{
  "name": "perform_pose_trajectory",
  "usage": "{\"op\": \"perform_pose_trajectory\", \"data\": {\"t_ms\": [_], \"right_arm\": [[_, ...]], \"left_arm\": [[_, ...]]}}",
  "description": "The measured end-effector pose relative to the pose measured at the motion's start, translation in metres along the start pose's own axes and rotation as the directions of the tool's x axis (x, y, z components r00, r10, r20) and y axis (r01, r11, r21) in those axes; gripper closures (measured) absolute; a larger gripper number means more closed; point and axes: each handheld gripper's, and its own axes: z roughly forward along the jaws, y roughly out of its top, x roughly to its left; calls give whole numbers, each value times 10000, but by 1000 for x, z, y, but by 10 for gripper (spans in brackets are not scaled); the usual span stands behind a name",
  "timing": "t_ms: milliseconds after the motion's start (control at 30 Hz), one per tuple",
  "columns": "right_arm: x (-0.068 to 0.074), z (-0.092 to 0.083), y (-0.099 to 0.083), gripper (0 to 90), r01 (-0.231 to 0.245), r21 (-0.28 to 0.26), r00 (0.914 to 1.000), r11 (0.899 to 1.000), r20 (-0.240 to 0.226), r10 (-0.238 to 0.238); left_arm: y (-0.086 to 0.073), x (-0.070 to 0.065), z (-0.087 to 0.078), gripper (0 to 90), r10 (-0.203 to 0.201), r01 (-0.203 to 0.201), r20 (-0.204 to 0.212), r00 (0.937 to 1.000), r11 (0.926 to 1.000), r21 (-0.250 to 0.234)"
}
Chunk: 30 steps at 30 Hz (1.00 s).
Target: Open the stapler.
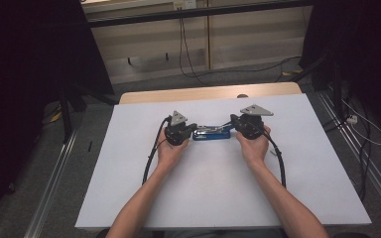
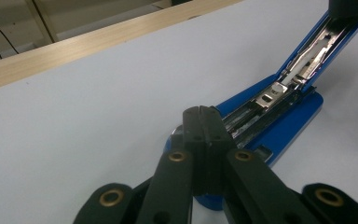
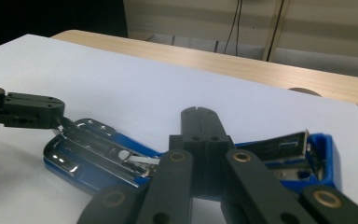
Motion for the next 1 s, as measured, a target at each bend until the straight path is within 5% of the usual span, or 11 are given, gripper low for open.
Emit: {"op": "perform_pose_trajectory", "data": {"t_ms": [800, 1000], "right_arm": [[-17, 3, -15, 900, 36, 773, 9999, 9970, 138, -47], [-17, 4, -15, 900, 159, 809, 9998, 9966, 119, -169]], "left_arm": [[0, 0, 0, 900, 12, -11, 4, 10000, 10000, -36], [1, -5, 0, 900, 228, -228, -270, 9994, 9997, -15]]}}
